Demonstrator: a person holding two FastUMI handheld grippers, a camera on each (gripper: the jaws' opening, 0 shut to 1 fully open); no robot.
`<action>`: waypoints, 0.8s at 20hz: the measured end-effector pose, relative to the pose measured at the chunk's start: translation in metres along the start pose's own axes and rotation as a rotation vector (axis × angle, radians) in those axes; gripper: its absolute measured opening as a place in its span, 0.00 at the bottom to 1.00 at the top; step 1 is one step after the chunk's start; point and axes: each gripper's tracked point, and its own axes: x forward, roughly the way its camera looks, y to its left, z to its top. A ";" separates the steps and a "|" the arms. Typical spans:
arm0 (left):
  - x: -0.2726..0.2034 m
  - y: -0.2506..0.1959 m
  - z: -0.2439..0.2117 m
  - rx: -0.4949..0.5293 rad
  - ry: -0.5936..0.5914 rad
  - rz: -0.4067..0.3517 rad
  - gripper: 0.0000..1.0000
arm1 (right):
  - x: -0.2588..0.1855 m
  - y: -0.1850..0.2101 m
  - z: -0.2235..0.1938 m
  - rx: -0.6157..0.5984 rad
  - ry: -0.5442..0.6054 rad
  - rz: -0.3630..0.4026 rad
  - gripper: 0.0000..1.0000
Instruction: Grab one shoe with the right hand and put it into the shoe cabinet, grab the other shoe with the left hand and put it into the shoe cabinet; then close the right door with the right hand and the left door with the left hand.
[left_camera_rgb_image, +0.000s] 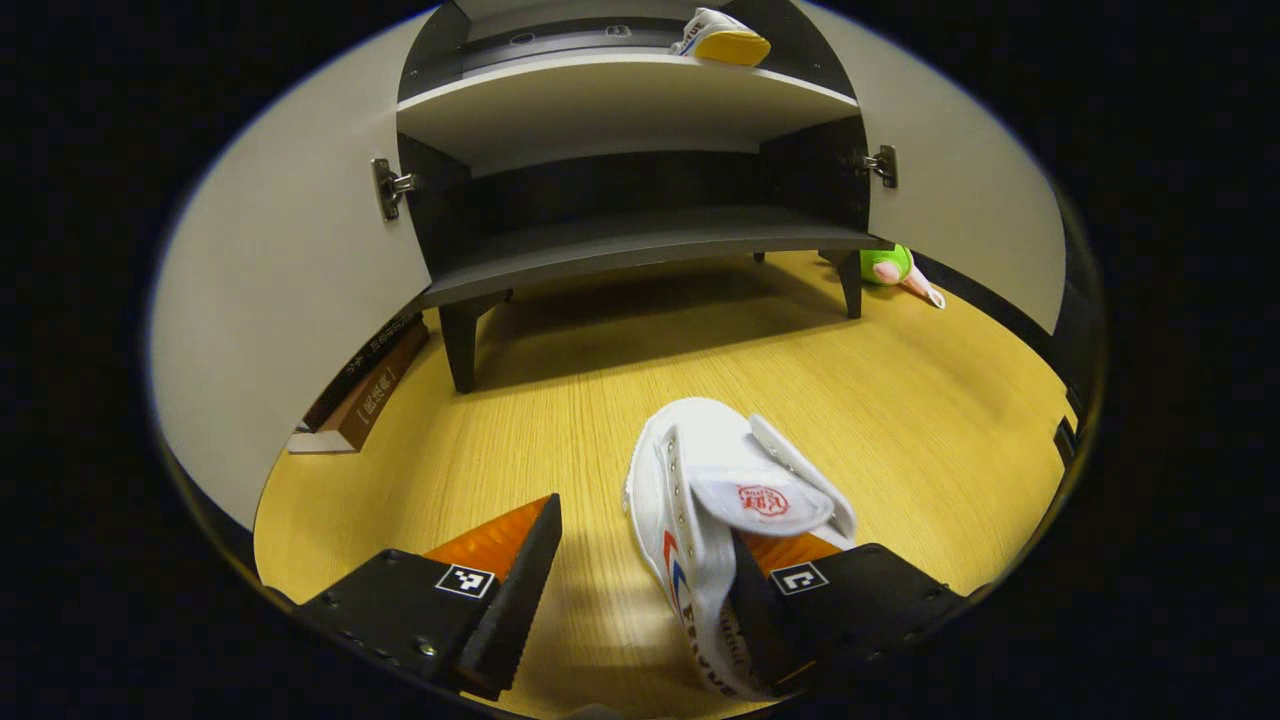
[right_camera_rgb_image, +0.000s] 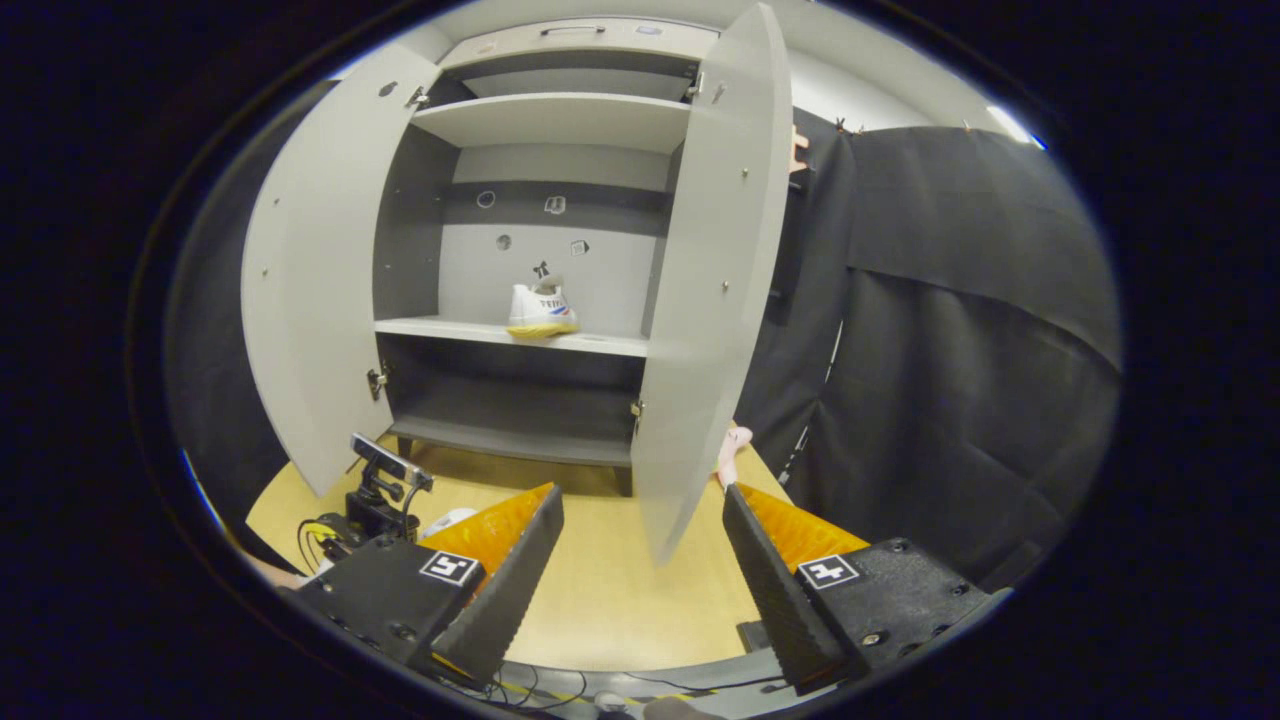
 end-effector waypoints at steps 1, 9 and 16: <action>0.005 -0.004 0.002 -0.011 0.004 -0.020 0.80 | 0.001 0.001 -0.001 -0.003 0.004 0.004 1.00; 0.010 -0.003 0.001 0.012 0.050 -0.013 0.17 | 0.003 -0.012 -0.006 0.031 0.020 -0.003 1.00; -0.035 0.003 0.044 0.008 0.006 0.010 0.04 | 0.001 -0.011 0.008 0.063 -0.035 0.019 1.00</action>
